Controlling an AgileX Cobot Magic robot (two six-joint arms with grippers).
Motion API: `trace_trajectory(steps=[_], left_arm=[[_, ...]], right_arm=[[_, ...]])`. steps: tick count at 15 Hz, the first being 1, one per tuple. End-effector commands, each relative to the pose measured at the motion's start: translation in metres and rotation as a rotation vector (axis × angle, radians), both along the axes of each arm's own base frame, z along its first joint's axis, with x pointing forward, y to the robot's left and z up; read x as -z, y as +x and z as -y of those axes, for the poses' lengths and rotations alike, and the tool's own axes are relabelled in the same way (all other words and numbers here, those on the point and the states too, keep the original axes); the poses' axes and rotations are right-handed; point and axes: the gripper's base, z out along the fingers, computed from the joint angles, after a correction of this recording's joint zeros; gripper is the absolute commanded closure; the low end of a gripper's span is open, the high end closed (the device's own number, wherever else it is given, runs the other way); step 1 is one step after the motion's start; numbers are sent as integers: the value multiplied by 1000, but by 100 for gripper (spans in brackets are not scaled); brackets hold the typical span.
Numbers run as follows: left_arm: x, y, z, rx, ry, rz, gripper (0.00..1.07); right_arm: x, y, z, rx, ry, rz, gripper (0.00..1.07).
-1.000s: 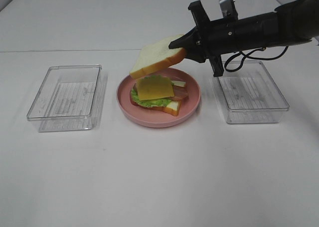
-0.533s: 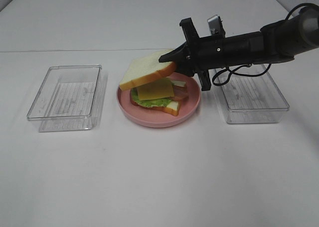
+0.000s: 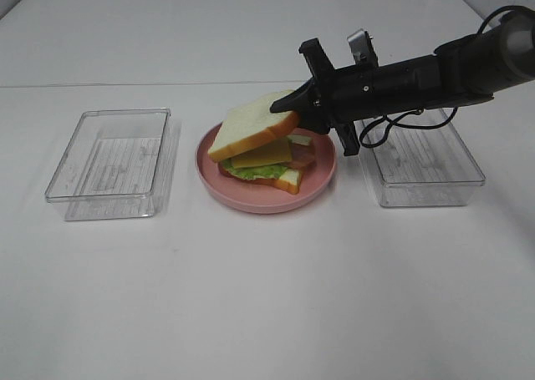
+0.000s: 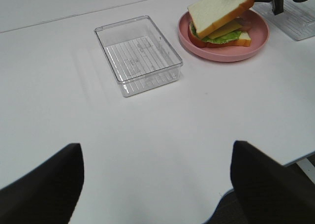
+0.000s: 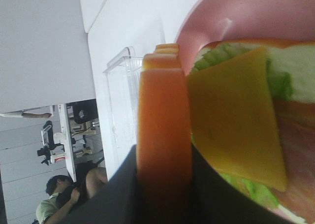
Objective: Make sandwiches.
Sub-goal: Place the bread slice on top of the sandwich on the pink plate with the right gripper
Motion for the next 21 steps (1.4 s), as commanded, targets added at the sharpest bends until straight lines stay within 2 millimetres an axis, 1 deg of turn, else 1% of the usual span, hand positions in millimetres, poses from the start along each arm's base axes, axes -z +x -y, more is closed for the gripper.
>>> trace_trajectory(steps=[1, 4, 5, 7, 9, 10, 11, 12, 13, 15, 18, 20, 21], left_arm=[[1, -2, -1, 0, -4, 18, 28], [1, -2, -1, 0, -4, 18, 28], [1, -2, -1, 0, -4, 18, 28], [1, -2, -1, 0, -4, 18, 28], [1, -2, -1, 0, -4, 18, 28], [1, -2, -1, 0, -4, 18, 28], [1, -2, -1, 0, -4, 18, 28], [1, -2, -1, 0, -4, 18, 28], [1, -2, -1, 0, -4, 18, 28], [1, -2, -1, 0, -4, 18, 28], [1, -2, -1, 0, -4, 18, 28], [1, -2, -1, 0, -4, 18, 28], [1, -2, -1, 0, -4, 18, 28]], right_arm=[[1, -1, -1, -6, -14, -8, 107], [2, -1, 0, -4, -20, -8, 107], [2, -1, 0, -10, -26, -6, 103], [2, -2, 0, -12, -29, -9, 87], [3, -2, 0, -24, -42, -8, 60], [4, -3, 0, -31, -48, -6, 50], [4, -3, 0, -41, -58, -4, 42], [5, -4, 1, -50, -71, -1, 37], [5, -5, 1, -65, -85, 5, 33], [3, -5, 2, -82, -104, 18, 31], [6, -7, 4, -116, -155, 25, 29], [3, -7, 4, -125, -171, 38, 26], [-1, -7, 6, -128, -191, 59, 26]])
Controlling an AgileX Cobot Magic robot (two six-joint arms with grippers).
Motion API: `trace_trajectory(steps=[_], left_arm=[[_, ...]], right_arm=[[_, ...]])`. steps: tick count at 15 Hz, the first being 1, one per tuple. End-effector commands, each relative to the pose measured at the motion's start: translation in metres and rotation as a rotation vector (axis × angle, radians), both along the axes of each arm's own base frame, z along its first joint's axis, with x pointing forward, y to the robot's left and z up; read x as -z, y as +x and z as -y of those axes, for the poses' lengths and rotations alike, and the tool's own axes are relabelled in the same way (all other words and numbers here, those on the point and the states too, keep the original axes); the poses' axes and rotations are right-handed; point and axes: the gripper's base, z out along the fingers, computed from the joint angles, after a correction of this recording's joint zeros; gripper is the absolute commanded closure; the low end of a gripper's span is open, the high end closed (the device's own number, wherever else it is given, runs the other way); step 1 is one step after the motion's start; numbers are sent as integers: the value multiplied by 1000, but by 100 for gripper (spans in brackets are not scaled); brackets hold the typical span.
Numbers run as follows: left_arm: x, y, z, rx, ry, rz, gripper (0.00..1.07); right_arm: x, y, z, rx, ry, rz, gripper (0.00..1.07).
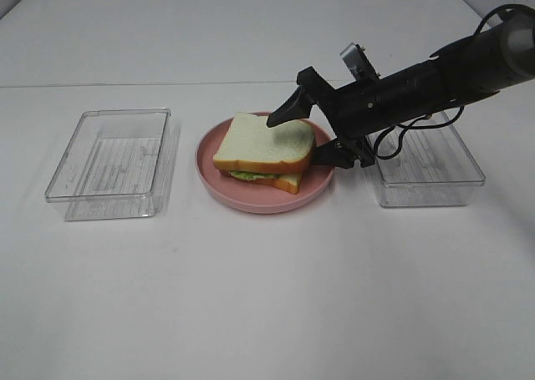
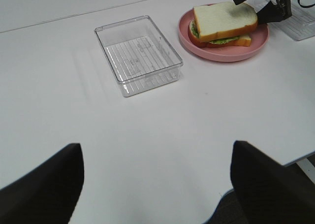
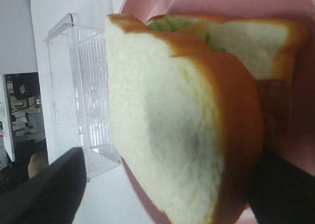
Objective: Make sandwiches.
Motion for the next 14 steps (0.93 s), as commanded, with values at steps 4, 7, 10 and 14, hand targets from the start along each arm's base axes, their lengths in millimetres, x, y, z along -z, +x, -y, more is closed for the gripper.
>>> trace_trajectory(steps=[4, 7, 10, 14], left_arm=[[1, -2, -1, 0, -4, 18, 28], [1, -2, -1, 0, -4, 18, 28], [1, -2, -1, 0, -4, 18, 28], [1, -2, -1, 0, -4, 18, 28]], right_arm=[[-20, -2, 5, -21, -99, 37, 26], [-23, -5, 9, -49, -171, 41, 26], [-43, -8, 14, -78, -232, 98, 26], [-89, -20, 23, -115, -339, 183, 26]])
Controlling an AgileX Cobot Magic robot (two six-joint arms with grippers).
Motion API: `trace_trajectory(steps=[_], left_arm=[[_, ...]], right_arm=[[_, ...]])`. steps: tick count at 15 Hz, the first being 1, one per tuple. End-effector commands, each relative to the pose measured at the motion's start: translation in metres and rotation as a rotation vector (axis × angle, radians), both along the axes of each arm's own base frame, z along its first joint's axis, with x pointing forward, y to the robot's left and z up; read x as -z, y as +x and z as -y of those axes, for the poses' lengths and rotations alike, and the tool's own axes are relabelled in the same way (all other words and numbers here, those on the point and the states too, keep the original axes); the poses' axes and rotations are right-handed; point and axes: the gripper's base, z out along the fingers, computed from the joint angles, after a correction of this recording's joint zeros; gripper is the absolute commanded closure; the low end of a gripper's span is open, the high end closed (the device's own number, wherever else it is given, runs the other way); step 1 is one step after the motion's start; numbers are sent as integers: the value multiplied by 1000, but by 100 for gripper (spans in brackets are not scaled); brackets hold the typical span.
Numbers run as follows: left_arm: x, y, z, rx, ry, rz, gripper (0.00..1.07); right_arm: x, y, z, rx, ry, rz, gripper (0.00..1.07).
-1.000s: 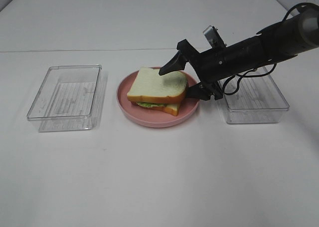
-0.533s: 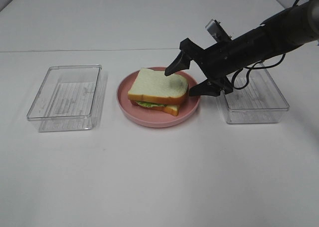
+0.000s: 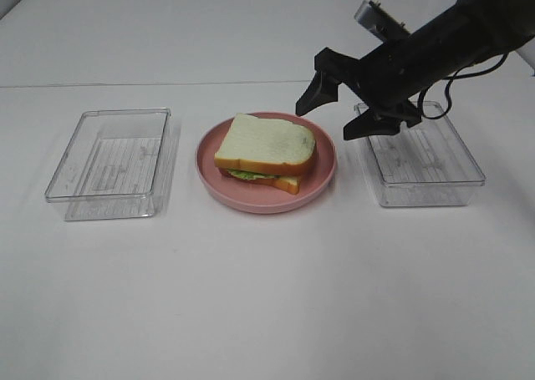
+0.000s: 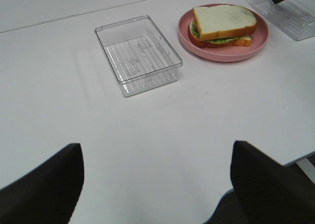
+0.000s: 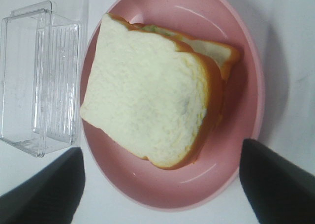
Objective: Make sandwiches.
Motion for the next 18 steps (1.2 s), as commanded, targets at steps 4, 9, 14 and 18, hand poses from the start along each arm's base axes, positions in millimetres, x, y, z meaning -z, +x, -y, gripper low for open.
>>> trace_trajectory(steps=[4, 9, 14, 18], left_arm=[[1, -2, -1, 0, -4, 18, 28], [2, -2, 0, 23, 16, 25, 28], [2, -2, 0, 24, 14, 24, 28], [2, -2, 0, 24, 14, 24, 28]], right_arm=[[-86, -43, 23, -52, -219, 55, 26], [-144, -122, 51, -80, -380, -20, 26], [-147, -230, 74, -66, -380, 65, 26], [-119, -321, 95, -61, -395, 151, 26]])
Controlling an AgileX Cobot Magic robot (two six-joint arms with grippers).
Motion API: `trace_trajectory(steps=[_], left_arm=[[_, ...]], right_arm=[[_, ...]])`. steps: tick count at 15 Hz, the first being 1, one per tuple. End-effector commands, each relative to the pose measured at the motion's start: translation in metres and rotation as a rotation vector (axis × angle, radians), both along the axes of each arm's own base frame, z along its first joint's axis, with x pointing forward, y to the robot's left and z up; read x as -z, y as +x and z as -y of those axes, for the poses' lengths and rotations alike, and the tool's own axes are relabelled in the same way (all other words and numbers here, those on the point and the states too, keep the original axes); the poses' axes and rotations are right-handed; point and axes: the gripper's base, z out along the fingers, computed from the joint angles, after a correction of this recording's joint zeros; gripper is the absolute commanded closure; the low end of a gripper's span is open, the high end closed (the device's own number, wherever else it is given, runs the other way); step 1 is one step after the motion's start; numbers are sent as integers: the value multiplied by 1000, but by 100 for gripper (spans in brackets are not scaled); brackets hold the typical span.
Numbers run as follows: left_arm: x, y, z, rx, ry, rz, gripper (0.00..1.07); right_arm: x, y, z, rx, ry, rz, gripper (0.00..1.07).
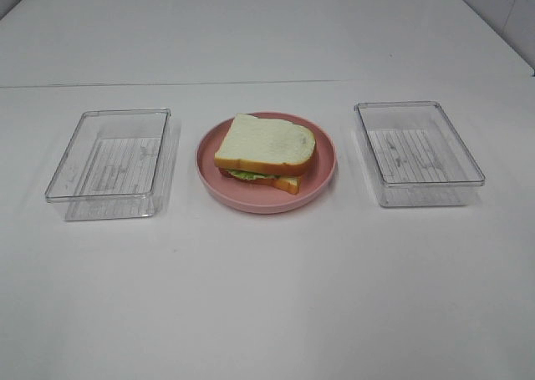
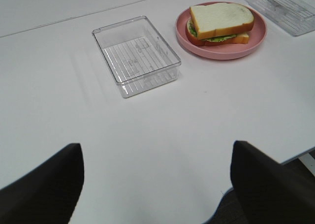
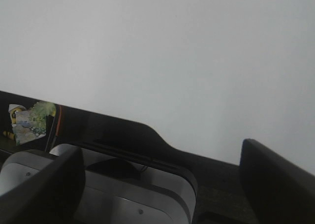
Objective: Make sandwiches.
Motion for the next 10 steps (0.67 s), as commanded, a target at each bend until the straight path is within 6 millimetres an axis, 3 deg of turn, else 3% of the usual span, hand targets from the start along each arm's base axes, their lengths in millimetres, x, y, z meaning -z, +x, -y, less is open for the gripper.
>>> trace_trajectory(steps=[1, 6, 8, 10], left_arm=[[2, -2, 0, 4, -10, 15, 28], [2, -2, 0, 4, -10, 15, 28], [2, -2, 0, 4, -11, 15, 28], [2, -2, 0, 4, -11, 15, 28]], right_arm=[[12, -34, 8, -11, -10, 60, 26], [29, -96, 21, -125, -15, 465, 26], [28, -103, 24, -111, -20, 577, 27], [32, -98, 25, -79, -15, 629, 27]])
